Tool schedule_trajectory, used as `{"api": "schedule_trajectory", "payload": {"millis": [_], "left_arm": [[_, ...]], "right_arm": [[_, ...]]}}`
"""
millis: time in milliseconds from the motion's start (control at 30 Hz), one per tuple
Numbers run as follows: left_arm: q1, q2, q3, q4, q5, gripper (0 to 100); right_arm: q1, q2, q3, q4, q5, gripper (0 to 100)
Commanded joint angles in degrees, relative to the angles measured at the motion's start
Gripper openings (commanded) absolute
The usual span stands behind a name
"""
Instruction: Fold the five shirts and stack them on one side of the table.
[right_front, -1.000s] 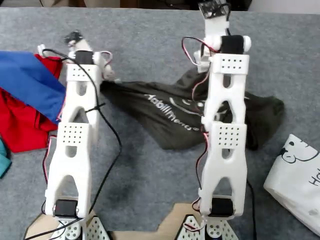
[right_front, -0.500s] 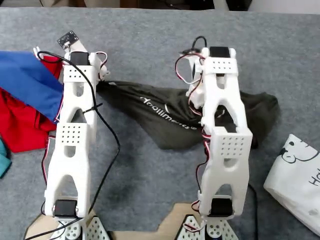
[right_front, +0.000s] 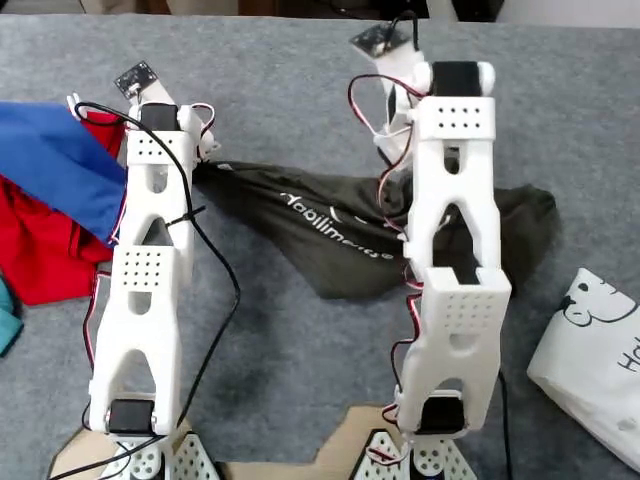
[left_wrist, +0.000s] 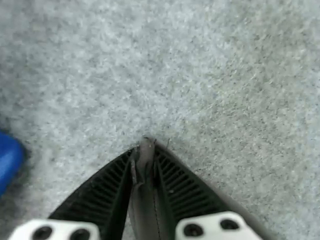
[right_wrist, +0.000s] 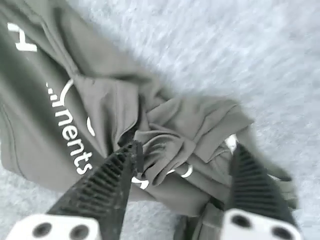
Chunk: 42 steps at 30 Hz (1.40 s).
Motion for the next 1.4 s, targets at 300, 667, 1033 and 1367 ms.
{"api": "schedule_trajectory", "payload": {"millis": [300, 667, 1033, 1367], "left_arm": [[-0.79, -0.40, -2.81, -0.53, 0.00, 2], [0.00, -0.40, -2.81, -0.53, -0.09, 2], [0.00, -0.40, -2.81, -0.53, -0.18, 2], [0.00, -0.40, -2.81, -0.53, -0.18, 2]], "right_arm": [[1.54, 5.14, -4.70, 0.97, -2.29, 31.4], [3.03, -2.42, 10.15, 0.97, -5.10, 18.5], [3.30, 1.19, 8.66, -1.49, -4.57, 18.2], [3.03, 8.40, -3.21, 0.70, -3.25, 18.0]]}}
